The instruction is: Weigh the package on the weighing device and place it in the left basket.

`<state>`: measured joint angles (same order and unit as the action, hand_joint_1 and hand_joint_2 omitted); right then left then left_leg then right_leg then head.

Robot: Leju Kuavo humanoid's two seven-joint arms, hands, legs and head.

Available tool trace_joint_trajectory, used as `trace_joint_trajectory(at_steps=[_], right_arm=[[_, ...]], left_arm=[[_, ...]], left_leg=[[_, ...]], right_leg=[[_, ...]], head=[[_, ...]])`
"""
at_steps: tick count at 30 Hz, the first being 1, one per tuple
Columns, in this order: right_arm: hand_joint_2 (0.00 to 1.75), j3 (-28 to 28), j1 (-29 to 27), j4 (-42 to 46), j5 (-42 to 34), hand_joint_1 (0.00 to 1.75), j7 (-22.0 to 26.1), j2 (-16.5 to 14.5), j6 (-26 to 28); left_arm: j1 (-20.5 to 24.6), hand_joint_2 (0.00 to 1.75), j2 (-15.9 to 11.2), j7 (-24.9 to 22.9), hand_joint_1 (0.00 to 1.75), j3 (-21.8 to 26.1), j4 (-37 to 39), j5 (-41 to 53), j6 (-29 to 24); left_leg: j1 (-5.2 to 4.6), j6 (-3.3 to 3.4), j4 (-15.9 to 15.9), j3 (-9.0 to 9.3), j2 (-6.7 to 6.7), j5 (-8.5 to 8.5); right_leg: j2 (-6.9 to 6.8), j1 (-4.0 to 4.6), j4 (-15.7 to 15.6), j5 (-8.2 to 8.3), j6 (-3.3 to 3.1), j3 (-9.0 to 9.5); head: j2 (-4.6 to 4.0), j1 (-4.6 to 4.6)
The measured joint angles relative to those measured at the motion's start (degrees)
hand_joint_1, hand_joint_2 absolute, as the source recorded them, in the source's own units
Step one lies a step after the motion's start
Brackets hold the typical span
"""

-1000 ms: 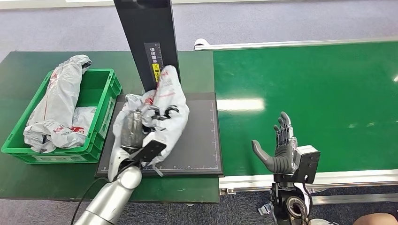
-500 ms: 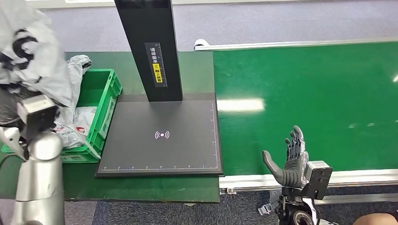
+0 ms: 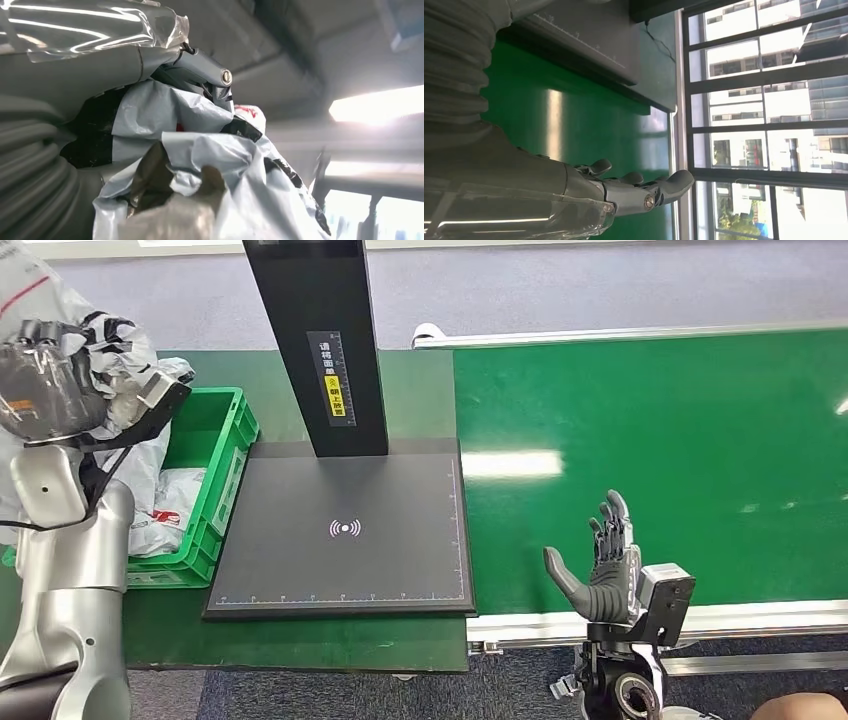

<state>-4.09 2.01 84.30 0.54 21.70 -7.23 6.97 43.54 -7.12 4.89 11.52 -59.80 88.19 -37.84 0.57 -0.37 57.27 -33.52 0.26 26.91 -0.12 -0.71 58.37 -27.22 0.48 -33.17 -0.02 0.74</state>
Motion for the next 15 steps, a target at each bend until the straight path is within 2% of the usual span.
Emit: trace_joint_trajectory(at_steps=[5,9,12,15], right_arm=[[1.75,-0.36,0.81,0.0,1.24,0.0,-0.2,-0.28,-1.04],[1.75,-0.68,1.0,0.0,1.12,0.0,-0.2,-0.31,-1.04],[1.75,-1.25,1.12,0.0,0.8,0.0,-0.09,-0.31,-0.95],[1.75,-1.8,1.31,0.0,0.52,0.0,0.19,-0.27,-0.81]], left_arm=[[3.24,1.75,-1.25,-4.29,1.75,-4.41,14.19,0.35,-0.01],[4.47,1.75,-1.73,-7.02,1.75,-8.01,21.44,0.46,0.13],[4.97,1.75,-2.25,-11.66,1.75,-13.97,27.19,0.47,0.59],[4.6,1.75,-2.2,-14.07,1.75,-19.59,31.97,0.48,1.72]], left_leg=[[0.01,-0.01,-0.01,-0.01,-0.01,0.0],[0.01,-0.02,-0.01,-0.03,0.06,0.01],[0.0,-0.02,-0.01,-0.03,0.04,0.01],[0.0,-0.02,-0.01,-0.03,0.06,0.01]], right_leg=[[0.02,0.02,0.02,0.0,0.0,0.0],[0.1,0.02,0.01,-0.01,0.0,-0.04],[0.09,0.0,0.01,-0.01,0.0,-0.02],[0.11,0.01,0.01,-0.01,0.0,-0.02]], head=[[0.01,-0.01],[0.0,0.01],[0.0,0.01],[-0.01,0.01]])
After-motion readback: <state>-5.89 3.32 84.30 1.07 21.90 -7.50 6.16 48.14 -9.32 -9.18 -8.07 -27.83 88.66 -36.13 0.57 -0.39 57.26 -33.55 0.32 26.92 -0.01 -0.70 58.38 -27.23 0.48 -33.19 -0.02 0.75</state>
